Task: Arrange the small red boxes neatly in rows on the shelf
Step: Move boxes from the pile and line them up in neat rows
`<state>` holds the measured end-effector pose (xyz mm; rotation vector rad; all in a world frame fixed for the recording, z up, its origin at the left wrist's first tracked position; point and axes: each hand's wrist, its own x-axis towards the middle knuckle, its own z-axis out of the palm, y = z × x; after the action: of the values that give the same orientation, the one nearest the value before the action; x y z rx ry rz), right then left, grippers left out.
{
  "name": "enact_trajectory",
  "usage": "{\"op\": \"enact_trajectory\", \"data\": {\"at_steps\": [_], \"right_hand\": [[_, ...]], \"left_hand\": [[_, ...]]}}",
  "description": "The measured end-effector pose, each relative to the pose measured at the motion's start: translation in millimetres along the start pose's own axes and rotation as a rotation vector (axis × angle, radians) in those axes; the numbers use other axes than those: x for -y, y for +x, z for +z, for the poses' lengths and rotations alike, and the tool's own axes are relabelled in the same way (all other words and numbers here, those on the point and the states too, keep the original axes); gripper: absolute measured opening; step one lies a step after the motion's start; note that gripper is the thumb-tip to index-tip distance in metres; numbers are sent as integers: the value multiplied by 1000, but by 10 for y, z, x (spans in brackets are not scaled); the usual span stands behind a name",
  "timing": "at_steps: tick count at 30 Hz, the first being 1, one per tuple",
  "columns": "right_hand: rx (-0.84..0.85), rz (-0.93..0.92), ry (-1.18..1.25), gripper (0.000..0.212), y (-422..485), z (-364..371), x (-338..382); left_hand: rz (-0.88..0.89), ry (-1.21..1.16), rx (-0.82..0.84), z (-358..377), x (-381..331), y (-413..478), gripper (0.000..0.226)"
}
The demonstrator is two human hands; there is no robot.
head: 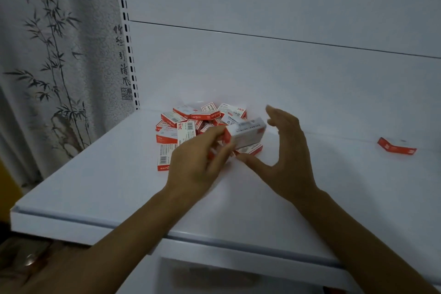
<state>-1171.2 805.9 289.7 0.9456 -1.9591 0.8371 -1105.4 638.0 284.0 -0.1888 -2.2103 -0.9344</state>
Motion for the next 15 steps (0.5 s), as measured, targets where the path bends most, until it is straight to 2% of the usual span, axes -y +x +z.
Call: {"op": "enact_trajectory", "data": {"at_steps": [2, 4, 8, 15], "right_hand": [[0, 1, -49, 81, 0, -3, -34], [29, -12, -94, 78, -1, -1, -61], [64, -28, -117, 69, -20, 11, -123], [66, 1, -103, 62, -48, 20, -168]], "left_hand": [[-227, -362, 34, -14, -52, 4, 43], [-279, -506, 65, -7, -50, 24, 41], [-270, -515, 129, 28, -52, 42, 43], [-256, -436, 129, 53, -33, 38, 47]]}}
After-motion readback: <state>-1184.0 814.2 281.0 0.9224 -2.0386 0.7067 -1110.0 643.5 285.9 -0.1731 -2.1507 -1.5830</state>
